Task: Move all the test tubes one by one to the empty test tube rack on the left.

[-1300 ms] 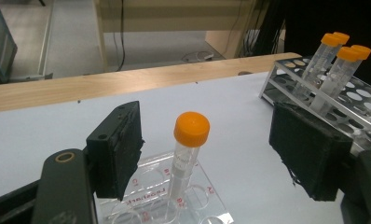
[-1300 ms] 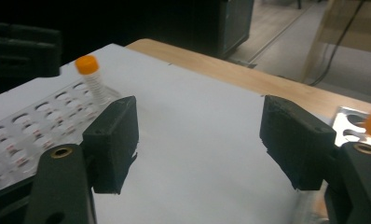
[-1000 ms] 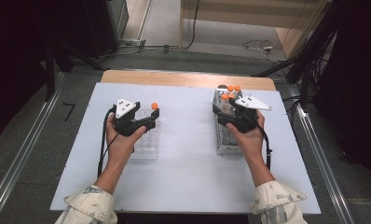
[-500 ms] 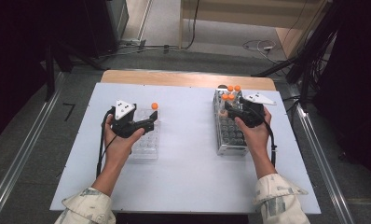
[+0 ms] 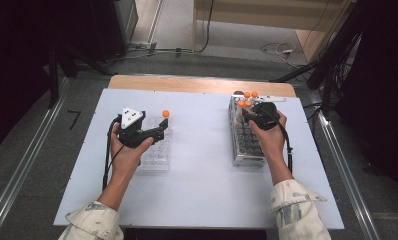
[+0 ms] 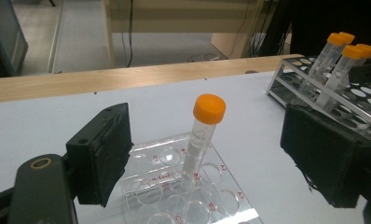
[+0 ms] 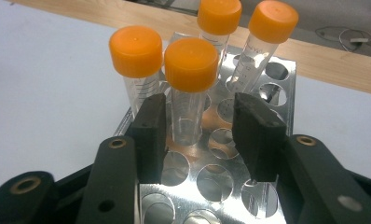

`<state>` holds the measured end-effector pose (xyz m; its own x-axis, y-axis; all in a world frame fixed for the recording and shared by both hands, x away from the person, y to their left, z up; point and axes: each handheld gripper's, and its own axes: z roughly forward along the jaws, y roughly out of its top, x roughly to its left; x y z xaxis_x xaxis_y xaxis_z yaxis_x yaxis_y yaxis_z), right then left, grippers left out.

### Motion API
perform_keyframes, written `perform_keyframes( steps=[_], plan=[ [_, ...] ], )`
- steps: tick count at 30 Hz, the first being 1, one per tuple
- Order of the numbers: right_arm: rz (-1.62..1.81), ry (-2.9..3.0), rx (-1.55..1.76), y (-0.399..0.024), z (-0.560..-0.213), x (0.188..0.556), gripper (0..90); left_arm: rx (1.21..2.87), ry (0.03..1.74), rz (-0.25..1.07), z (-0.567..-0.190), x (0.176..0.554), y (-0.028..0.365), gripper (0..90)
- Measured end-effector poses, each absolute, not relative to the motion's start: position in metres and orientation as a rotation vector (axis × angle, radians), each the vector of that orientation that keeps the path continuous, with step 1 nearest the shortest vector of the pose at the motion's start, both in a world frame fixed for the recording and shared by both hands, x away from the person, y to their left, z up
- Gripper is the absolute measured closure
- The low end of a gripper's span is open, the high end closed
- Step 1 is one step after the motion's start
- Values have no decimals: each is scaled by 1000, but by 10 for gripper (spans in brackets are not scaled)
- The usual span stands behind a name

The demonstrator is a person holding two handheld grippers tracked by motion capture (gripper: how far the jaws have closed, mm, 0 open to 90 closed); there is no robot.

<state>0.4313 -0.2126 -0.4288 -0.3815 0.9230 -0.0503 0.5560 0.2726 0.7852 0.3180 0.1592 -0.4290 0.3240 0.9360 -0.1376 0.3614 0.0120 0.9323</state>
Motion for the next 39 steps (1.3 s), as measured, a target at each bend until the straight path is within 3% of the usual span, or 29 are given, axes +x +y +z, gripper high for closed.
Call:
perform_keyframes(
  steps=[19,39],
  plan=[
    [925,2102,1323,-205,-431,442,715,1548,1220,683,-430,317,159,175],
    [1059,2011,1285,-215,-403,429,718,1534,1221,678,-428,316,160,175]
  ],
)
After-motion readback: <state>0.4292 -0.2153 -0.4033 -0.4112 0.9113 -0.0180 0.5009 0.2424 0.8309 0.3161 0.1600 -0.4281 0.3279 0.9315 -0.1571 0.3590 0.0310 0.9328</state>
